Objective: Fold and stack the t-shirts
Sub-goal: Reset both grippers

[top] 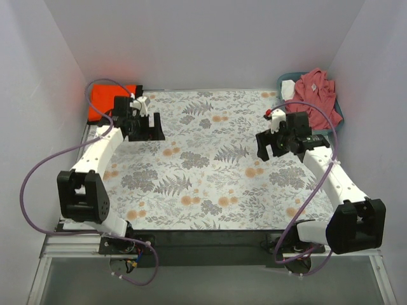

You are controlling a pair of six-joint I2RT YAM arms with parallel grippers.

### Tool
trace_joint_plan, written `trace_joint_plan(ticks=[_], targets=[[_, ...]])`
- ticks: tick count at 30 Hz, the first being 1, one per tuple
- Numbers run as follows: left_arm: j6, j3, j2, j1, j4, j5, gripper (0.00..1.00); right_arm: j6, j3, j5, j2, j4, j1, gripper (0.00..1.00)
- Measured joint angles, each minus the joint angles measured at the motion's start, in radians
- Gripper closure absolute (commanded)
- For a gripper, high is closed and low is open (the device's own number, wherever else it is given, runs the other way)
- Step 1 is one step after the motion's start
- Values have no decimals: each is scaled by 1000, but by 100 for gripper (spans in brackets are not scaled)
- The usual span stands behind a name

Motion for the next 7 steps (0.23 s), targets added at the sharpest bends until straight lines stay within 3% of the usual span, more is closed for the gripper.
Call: trace_joint_plan(ticks=[7], targets=[[-5,-275,-276,-11,1,-15,10,26,-119,49,-111,-70,0,2]])
